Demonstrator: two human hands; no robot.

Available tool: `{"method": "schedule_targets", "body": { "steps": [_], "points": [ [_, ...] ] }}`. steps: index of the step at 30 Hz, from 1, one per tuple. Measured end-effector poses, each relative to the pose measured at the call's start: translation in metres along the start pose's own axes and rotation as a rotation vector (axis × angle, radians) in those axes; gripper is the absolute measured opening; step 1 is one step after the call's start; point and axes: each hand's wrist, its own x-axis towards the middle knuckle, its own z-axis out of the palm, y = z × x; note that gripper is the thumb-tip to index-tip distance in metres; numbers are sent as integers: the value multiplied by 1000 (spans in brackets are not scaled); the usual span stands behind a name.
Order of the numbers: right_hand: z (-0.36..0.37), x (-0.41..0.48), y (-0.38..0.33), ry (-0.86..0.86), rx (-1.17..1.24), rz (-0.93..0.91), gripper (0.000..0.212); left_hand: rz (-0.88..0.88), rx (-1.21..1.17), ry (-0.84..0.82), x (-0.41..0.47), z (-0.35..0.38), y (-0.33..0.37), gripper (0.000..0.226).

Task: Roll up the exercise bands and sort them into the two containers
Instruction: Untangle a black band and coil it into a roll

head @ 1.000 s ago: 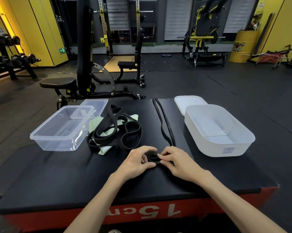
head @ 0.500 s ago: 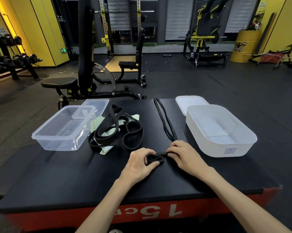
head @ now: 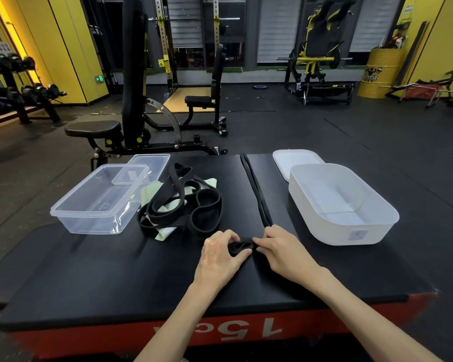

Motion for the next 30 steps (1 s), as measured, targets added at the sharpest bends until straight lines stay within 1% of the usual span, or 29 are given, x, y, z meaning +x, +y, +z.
{"method": "schedule_targets", "body": {
  "steps": [3, 5, 8, 11, 14, 17, 20, 23, 26, 28, 30],
  "points": [
    [5, -1, -6, 36, 2, 25, 7, -39, 11, 13, 0, 1, 2, 30],
    [8, 0, -10, 49, -12, 36, 5, -67, 18, 5, 0, 0, 2, 32],
    [10, 1, -11, 52, -30, 49, 5, -59, -20, -30, 1, -4, 2, 35],
    [7, 1, -10, 27, -32, 34, 8, -16, -120, -80, -1, -10, -3, 26],
    [5, 0, -9, -7, 19, 12, 12, 72, -194, -143, 0, -14, -13, 21],
    [-3, -4, -1, -94, 88, 24, 25, 154, -133, -189, 6, -17, -16, 14],
    [-13, -5, 9, -197, 78, 21, 35, 223, -27, -240, 13, -19, -18, 13],
    [-13, -3, 11, -209, 51, 5, 41, 275, -1, -246, 12, -18, -20, 16],
    [-9, -1, 9, -150, 58, 56, 32, 276, 22, -211, 10, -15, -21, 18],
    [-8, -1, 6, -109, 46, 95, 20, 246, 26, -178, 10, -12, -21, 20],
    [-7, -1, 1, -71, 42, 124, 13, 200, 22, -137, 8, -10, -18, 20]
  ]
}}
